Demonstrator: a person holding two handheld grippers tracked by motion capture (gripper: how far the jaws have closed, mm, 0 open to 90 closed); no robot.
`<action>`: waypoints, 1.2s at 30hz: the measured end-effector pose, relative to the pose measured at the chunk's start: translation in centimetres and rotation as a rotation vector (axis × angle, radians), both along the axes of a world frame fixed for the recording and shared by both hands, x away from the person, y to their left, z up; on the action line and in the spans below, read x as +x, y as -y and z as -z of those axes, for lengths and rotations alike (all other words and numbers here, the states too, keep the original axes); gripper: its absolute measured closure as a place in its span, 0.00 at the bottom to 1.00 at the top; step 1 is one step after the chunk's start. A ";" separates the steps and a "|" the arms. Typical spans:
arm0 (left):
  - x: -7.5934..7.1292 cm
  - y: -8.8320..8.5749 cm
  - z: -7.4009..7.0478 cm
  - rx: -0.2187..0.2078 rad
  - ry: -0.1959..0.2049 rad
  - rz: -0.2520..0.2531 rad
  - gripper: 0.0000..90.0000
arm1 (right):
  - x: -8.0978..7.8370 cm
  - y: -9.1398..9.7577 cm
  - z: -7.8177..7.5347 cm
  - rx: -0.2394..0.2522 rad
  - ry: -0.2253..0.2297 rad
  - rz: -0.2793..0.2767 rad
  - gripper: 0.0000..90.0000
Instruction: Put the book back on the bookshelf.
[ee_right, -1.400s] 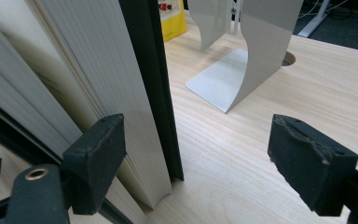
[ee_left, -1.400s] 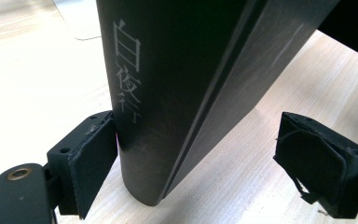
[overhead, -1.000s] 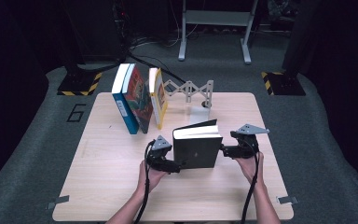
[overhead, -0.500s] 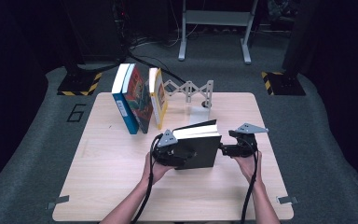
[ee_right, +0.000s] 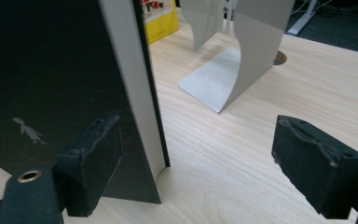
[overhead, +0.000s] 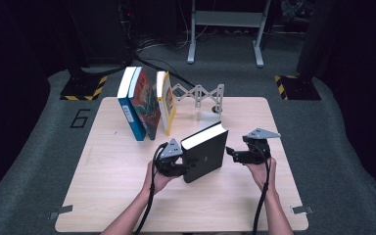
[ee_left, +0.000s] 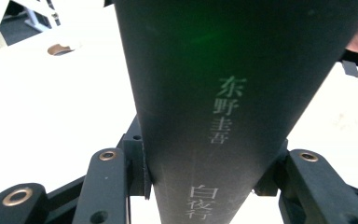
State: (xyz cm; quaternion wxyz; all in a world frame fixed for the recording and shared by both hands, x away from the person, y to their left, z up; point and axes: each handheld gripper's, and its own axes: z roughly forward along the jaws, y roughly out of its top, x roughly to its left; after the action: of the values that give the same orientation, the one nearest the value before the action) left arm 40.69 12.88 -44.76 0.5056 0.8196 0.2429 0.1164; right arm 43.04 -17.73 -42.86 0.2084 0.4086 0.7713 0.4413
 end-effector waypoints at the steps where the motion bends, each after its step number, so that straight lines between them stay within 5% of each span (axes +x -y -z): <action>1: 0.0 0.1 0.0 0.001 0.015 -0.002 0.58 | 0.1 -0.2 0.0 -0.006 0.004 0.002 0.17; 7: -0.2 0.3 -0.3 0.032 0.014 0.007 0.57 | 0.1 0.5 0.6 0.018 -0.008 -0.010 0.16; 11: 0.0 0.5 -1.4 0.009 -0.004 0.009 0.50 | -0.6 1.6 1.3 0.020 -0.016 0.005 0.16; 20: 0.5 1.2 -4.8 0.003 0.007 -0.005 0.38 | -2.5 5.7 6.8 -0.015 -0.109 0.145 0.15; 27: 0.6 1.8 -5.9 0.067 0.025 -0.003 0.52 | -3.5 7.4 9.5 -0.039 -0.152 0.236 0.07; 30: 0.7 2.0 -6.3 0.108 0.017 0.017 0.56 | -3.5 7.2 9.6 -0.051 -0.149 0.245 0.07; 36: 0.7 2.1 -6.5 0.120 0.005 0.013 0.59 | -3.2 6.9 9.9 -0.095 -0.171 0.237 0.07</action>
State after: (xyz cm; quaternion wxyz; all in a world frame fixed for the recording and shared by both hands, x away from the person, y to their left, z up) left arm 41.40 10.78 -38.28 0.4571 0.8497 0.2290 0.1293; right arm 39.81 -24.59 -52.78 0.2116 0.5227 0.7525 0.3401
